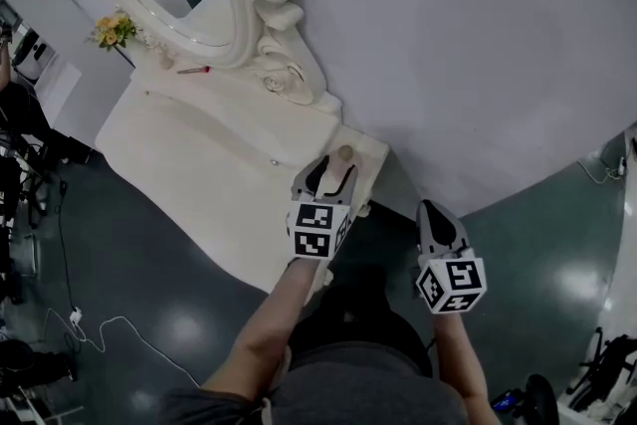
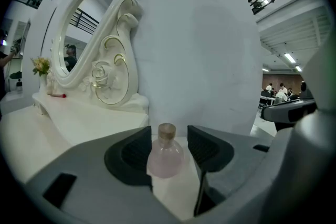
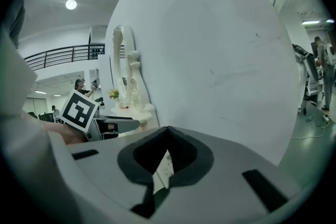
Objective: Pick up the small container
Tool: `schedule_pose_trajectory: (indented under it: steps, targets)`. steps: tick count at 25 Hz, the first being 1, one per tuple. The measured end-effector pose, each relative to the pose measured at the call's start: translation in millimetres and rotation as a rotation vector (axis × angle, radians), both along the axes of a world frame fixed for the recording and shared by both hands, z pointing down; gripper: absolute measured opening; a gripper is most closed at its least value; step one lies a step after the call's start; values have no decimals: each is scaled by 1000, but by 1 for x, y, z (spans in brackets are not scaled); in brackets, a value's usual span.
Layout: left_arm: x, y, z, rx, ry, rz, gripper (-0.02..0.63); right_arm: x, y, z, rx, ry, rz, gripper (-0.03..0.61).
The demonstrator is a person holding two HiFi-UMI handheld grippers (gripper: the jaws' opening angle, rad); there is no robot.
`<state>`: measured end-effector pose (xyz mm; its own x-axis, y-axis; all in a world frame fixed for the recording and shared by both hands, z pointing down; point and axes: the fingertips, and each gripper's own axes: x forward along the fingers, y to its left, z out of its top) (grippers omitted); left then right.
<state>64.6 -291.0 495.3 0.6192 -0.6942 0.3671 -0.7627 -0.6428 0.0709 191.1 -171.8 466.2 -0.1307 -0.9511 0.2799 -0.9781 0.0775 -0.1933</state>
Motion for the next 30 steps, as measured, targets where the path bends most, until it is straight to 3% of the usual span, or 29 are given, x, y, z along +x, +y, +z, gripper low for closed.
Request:
schedule_pose_trajectory:
  steps: [19, 30]
  targets:
    - [21, -36, 34, -74, -31, -135, 202, 26, -31, 5, -4, -15, -100, 5]
    - [20, -47, 41, -45, -53, -200, 158, 29, -37, 13, -24, -55, -121, 5]
